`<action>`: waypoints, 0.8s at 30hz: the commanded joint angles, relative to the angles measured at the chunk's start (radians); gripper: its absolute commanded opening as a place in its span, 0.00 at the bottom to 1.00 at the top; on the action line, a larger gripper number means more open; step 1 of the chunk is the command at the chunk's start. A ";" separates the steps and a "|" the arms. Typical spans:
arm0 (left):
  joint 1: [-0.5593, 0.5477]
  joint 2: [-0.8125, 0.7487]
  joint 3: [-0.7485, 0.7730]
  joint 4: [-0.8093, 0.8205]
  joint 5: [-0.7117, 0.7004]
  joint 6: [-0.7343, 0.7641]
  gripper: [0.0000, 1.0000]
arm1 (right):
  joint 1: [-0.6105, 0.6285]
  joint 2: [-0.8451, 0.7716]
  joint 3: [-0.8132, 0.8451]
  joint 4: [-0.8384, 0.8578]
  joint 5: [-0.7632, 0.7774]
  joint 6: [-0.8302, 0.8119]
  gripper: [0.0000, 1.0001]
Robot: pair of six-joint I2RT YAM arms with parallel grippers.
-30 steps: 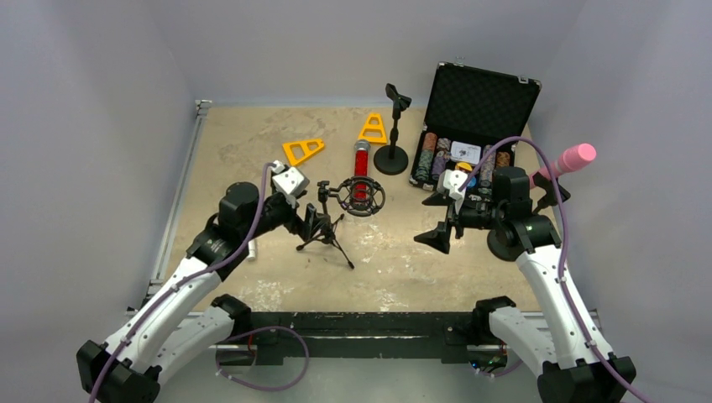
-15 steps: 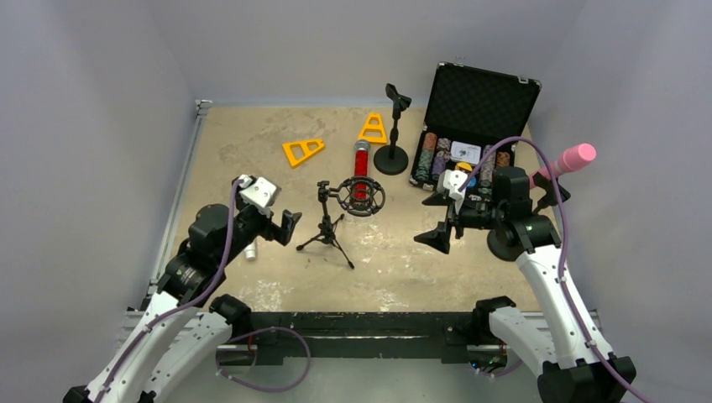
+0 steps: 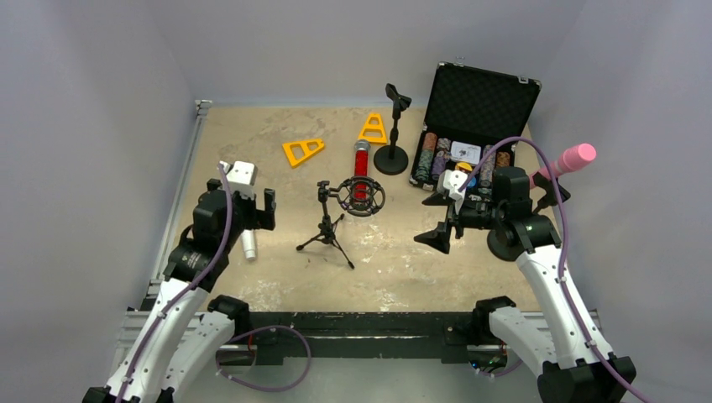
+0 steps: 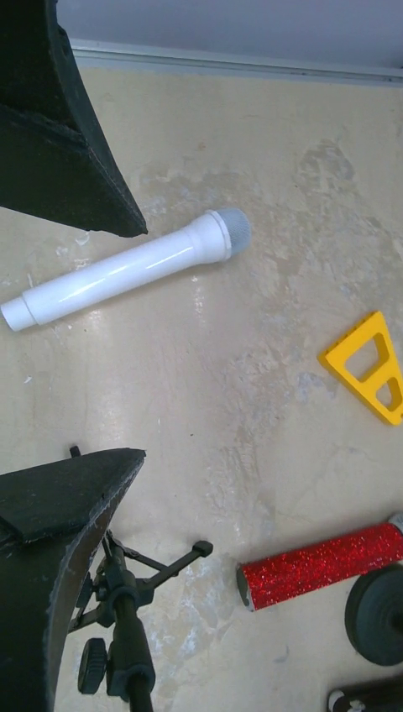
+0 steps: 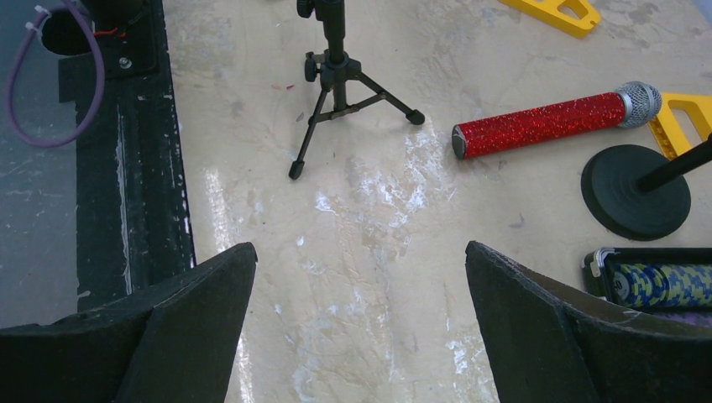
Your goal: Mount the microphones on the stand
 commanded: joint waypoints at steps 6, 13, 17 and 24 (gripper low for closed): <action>0.060 0.046 0.024 -0.032 -0.056 -0.055 1.00 | 0.000 -0.008 0.015 -0.022 -0.034 -0.017 0.98; 0.095 0.117 0.035 -0.045 -0.029 -0.063 0.99 | -0.001 -0.016 0.017 -0.027 -0.044 -0.021 0.98; 0.149 0.167 0.040 -0.045 0.028 -0.088 0.99 | 0.000 -0.020 0.018 -0.028 -0.049 -0.022 0.98; 0.235 0.277 0.062 -0.051 0.102 -0.116 0.99 | 0.001 -0.034 0.019 -0.033 -0.064 -0.023 0.98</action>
